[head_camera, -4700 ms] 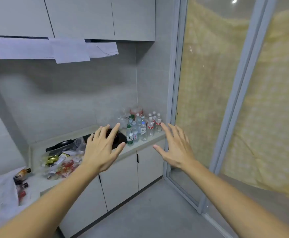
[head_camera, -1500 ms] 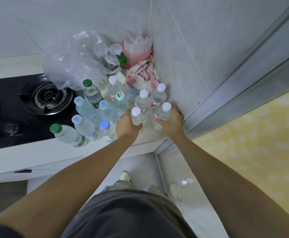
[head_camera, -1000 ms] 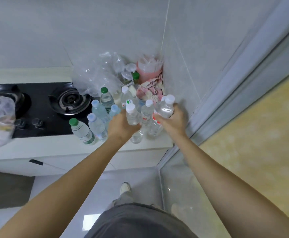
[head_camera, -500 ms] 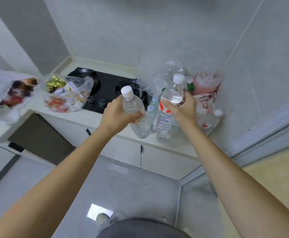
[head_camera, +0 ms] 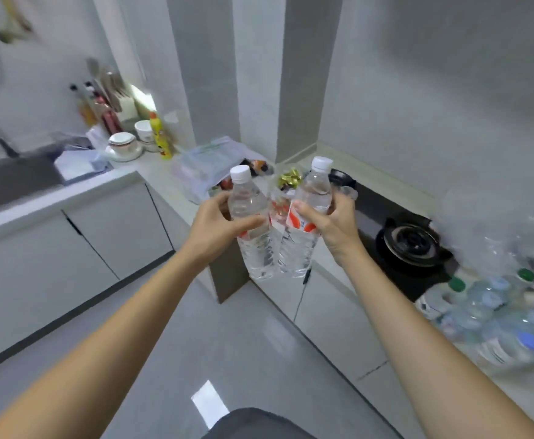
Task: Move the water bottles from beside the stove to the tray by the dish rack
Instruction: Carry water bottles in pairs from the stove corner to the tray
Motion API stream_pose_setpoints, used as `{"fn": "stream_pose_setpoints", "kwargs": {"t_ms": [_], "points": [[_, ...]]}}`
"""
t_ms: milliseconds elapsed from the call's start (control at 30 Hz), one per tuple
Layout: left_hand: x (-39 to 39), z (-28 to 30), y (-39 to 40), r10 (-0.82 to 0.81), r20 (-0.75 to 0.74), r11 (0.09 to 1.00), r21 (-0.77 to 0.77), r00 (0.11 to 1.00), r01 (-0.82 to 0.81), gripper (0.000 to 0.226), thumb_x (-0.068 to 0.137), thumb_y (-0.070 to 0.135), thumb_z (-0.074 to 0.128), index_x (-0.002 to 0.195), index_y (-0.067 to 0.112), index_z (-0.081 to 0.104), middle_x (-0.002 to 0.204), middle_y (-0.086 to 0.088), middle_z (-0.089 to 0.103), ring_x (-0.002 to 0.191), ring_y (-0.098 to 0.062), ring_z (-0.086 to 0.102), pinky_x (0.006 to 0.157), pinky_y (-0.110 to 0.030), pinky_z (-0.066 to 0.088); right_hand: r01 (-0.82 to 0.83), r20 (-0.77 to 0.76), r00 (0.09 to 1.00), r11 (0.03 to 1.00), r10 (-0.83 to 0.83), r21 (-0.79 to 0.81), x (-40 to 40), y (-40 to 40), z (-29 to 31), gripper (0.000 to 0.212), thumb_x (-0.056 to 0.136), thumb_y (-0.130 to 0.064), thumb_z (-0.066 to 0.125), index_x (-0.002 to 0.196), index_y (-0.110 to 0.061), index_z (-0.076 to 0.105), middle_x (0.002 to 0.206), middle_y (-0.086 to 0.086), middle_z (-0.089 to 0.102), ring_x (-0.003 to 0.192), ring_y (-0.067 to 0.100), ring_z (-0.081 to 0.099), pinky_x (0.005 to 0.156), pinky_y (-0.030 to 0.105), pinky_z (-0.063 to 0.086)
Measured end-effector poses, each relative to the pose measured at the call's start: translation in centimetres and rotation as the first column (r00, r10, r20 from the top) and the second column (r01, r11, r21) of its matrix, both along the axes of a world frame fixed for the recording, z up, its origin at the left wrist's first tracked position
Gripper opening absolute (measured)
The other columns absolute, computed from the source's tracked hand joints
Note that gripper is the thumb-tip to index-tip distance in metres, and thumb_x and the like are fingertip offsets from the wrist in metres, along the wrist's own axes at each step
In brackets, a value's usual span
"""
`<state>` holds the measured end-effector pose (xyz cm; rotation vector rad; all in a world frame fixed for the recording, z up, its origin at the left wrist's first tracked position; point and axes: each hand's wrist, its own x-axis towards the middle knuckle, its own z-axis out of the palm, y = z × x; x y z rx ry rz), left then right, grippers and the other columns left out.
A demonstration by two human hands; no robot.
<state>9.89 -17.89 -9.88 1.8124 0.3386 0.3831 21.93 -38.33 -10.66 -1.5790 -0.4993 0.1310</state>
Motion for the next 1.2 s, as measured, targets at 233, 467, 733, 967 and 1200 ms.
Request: {"fn": "stream_pose_setpoints", "kwargs": {"t_ms": [233,467,733,967,1200], "points": [[-9.0,-0.6,13.8,0.348,0.063,0.918,-0.224,0.935,-0.326,0.048,0.081,0.026,0.087,0.125,0.019,0.071,0.11,0.002,0.081,0.1,-0.014,0.077,0.081,-0.027,0.063,-0.281,-0.041,0.958,0.958,0.283,0.055,-3.7,19.5,0.0,0.043,0.079,-0.033,0.087,0.114,-0.011,0.075,0.111,0.007,0.08,0.106,0.023,0.077,0.098,0.043,0.06],[-16.2,-2.6,25.0,0.677,0.091,0.705,-0.364,0.73,-0.608,0.034,0.091,0.028,0.078,0.123,0.02,0.07,0.111,-0.009,0.079,0.1,-0.025,0.076,0.085,-0.038,0.062,-0.578,-0.151,0.793,0.808,0.589,0.114,-9.1,37.6,-0.3,0.039,0.082,-0.035,0.085,0.113,-0.015,0.072,0.107,0.004,0.078,0.098,0.015,0.076,0.083,0.026,0.059],[-21.7,-1.8,36.8,0.865,0.093,0.48,-0.439,0.493,-0.76,0.038,0.089,0.041,0.073,0.114,0.012,0.067,0.096,-0.02,0.075,0.081,-0.027,0.072,0.075,-0.042,0.06,-0.85,-0.136,0.499,0.514,0.856,0.115,-14.4,55.9,0.3,0.031,0.083,-0.03,0.079,0.111,-0.022,0.07,0.101,-0.009,0.078,0.095,0.009,0.075,0.081,0.024,0.058],[-27.6,-1.5,43.8,0.966,0.109,0.259,-0.461,0.235,-0.849,0.036,0.092,0.029,0.076,0.118,0.007,0.066,0.095,-0.018,0.076,0.078,-0.024,0.074,0.069,-0.036,0.06,-0.959,-0.141,0.256,0.27,0.956,0.09,-20.8,68.2,-0.5,0.032,0.084,-0.033,0.081,0.114,-0.024,0.071,0.109,-0.003,0.079,0.102,0.022,0.077,0.088,0.033,0.063],[-36.7,-3.2,51.6,0.994,0.106,0.072,-0.501,0.021,-0.862,0.047,0.077,0.031,0.089,0.114,0.009,0.07,0.108,-0.032,0.073,0.085,-0.032,0.072,0.076,-0.041,0.061,-0.989,-0.191,0.106,0.123,0.976,0.082,-30.8,78.7,-2.6,0.037,0.086,-0.037,0.083,0.116,-0.019,0.069,0.113,0.013,0.078,0.106,0.036,0.076,0.099,0.054,0.061]]}}
